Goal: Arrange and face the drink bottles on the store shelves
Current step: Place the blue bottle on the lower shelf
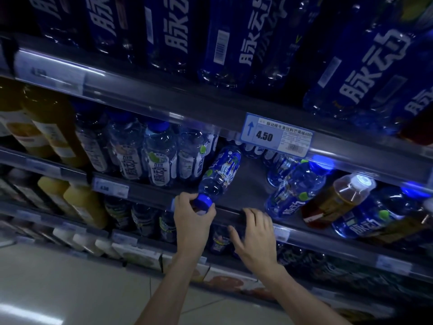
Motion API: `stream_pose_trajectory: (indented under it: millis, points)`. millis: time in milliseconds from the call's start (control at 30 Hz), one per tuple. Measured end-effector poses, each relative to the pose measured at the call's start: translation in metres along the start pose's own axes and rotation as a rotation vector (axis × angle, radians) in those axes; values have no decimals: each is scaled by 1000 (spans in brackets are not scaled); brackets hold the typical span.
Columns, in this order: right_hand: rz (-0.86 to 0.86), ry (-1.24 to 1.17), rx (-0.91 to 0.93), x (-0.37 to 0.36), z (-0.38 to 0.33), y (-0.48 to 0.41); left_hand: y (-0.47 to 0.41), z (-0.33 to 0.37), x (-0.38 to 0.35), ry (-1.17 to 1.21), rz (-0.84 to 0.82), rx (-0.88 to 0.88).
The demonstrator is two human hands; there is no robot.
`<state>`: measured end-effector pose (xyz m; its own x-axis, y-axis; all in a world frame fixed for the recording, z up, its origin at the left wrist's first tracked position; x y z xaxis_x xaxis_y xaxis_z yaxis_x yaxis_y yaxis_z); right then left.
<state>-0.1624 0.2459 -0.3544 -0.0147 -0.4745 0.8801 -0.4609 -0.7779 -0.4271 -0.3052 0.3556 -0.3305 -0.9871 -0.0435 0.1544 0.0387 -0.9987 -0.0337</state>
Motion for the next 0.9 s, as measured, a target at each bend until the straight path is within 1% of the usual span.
stream_pose_trajectory:
  millis: [67,167,267,333,467,533,600,700,833,900]
  points:
    - [-1,-2,-5,0,0,0,2,4,6,46,32,-19]
    - [7,-12,-9,0,-1,1,5,17,16,121,95,-129]
    - [14,-25,-7,1,0,1,5,34,22,170,148,-154]
    - [21,-36,-7,0,0,2,5,50,23,203,152,-184]
    - [47,-53,-14,-1,0,3,7,87,22,189,155,-370]
    - [58,-54,-13,-1,0,4,6,97,19,187,167,-430]
    - [66,-56,-5,-2,1,4,3,100,15,192,161,-432]
    - [80,-69,6,-2,1,4,-5,99,5,232,111,-375]
    - [68,-68,7,-4,3,4,-20,101,-13,159,83,-452]
    - [60,-70,13,-4,5,4,-27,97,-22,130,81,-460]
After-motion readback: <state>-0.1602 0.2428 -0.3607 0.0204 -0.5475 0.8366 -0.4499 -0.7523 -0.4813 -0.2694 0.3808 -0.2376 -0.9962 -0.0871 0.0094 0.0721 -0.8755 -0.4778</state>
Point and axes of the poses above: each hand's wrist, its own y-axis away from the middle knuckle, its own x-axis out of the back of the hand, z = x × y, the point moved 4 cm from there along -y, towards the middle knuckle, and after that the axes turned 10 degrees about z, right-handed, at the moved point
